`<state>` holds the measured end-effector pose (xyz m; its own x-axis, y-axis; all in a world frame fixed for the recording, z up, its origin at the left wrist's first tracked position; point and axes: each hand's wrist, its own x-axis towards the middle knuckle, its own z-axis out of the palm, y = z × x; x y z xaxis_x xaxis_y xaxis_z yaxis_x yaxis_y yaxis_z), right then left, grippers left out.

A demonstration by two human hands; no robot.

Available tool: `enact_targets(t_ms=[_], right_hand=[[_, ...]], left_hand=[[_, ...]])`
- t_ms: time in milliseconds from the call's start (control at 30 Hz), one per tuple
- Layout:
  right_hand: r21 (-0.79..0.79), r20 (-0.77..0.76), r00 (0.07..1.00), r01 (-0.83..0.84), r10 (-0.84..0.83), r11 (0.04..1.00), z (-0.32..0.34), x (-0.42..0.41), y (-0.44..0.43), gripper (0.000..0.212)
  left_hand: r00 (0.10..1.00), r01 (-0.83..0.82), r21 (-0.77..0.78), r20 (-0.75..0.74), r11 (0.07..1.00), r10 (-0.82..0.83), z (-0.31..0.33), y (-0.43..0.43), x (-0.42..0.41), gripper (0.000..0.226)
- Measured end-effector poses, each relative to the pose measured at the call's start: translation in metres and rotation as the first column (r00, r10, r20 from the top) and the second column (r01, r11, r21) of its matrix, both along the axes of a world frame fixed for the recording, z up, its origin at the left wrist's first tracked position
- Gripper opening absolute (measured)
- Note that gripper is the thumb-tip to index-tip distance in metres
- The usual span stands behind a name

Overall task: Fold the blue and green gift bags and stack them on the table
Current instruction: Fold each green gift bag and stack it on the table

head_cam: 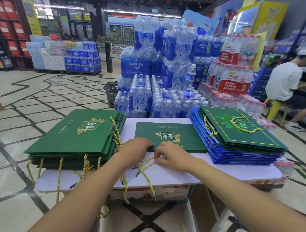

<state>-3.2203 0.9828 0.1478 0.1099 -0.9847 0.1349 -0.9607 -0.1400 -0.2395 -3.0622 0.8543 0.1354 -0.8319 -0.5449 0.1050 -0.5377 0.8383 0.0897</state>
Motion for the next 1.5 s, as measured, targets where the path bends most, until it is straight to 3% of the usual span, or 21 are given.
enact_targets(t_ms=[133, 233, 300, 333, 400, 467, 533, 567, 767, 933, 1067, 1233, 1500], right_hand=[[0.053, 0.026, 1.000, -0.014, 0.013, 0.999, 0.001, -0.001, 0.004, 0.019], [0.059, -0.005, 1.000, -0.009, 0.009, 0.998, 0.004, 0.001, 0.004, 0.009], [0.097, 0.082, 0.997, -0.001, -0.007, 0.995, 0.009, 0.000, 0.003, 0.004], [0.122, 0.197, 0.980, 0.009, -0.033, 0.992, 0.012, -0.003, 0.002, 0.003], [0.141, 0.474, 0.874, 0.041, -0.104, 0.989, 0.023, -0.006, 0.000, 0.005], [0.138, 0.696, 0.703, 0.070, -0.147, 0.988, 0.039, -0.010, -0.004, 0.002], [0.161, 0.810, 0.557, 0.094, -0.186, 0.982, 0.063, -0.014, -0.007, 0.016], [0.162, 0.820, 0.540, 0.096, -0.188, 0.982, 0.074, -0.017, -0.008, 0.020], [0.050, 0.731, 0.672, 0.120, -0.118, 0.991, 0.125, -0.035, -0.020, 0.016], [0.050, 0.611, 0.780, 0.131, -0.134, 0.990, 0.138, -0.037, -0.028, 0.012], [0.093, 0.492, 0.856, 0.127, -0.156, 0.988, 0.127, -0.037, -0.038, 0.008], [0.177, 0.223, 0.962, 0.121, -0.160, 0.977, 0.092, -0.038, -0.048, 0.006], [0.226, 0.014, 0.994, 0.103, -0.108, 0.969, 0.061, -0.038, -0.052, 0.009]], left_hand=[[0.994, 0.041, -0.022, -0.102, 0.999, -0.043, -0.007, -0.001, 0.001, 0.028], [0.980, 0.066, -0.013, -0.186, 0.998, -0.067, -0.018, -0.006, 0.001, 0.034], [0.970, 0.084, 0.015, -0.230, 0.996, -0.078, -0.023, -0.007, 0.003, 0.035], [0.965, 0.095, 0.037, -0.248, 0.995, -0.083, -0.022, -0.005, 0.005, 0.033], [0.956, 0.120, 0.065, -0.276, 0.991, -0.097, -0.021, 0.000, 0.006, 0.027], [0.946, 0.101, 0.078, -0.317, 0.992, -0.071, -0.020, 0.006, 0.006, 0.023], [0.936, 0.051, 0.119, -0.351, 0.992, -0.006, -0.025, 0.007, 0.007, 0.025], [0.932, 0.040, 0.135, -0.363, 0.990, 0.012, -0.027, 0.007, 0.007, 0.025], [0.928, -0.011, 0.138, -0.368, 0.990, 0.062, -0.025, 0.012, 0.009, 0.029], [0.917, -0.028, 0.185, -0.387, 0.982, 0.099, -0.028, 0.012, 0.011, 0.025], [0.904, -0.038, 0.181, -0.413, 0.983, 0.111, -0.028, 0.014, 0.011, 0.027], [0.909, -0.043, 0.191, -0.400, 0.981, 0.118, -0.031, 0.012, 0.010, 0.029], [0.903, -0.050, 0.199, -0.410, 0.979, 0.130, -0.030, 0.012, 0.010, 0.027]])
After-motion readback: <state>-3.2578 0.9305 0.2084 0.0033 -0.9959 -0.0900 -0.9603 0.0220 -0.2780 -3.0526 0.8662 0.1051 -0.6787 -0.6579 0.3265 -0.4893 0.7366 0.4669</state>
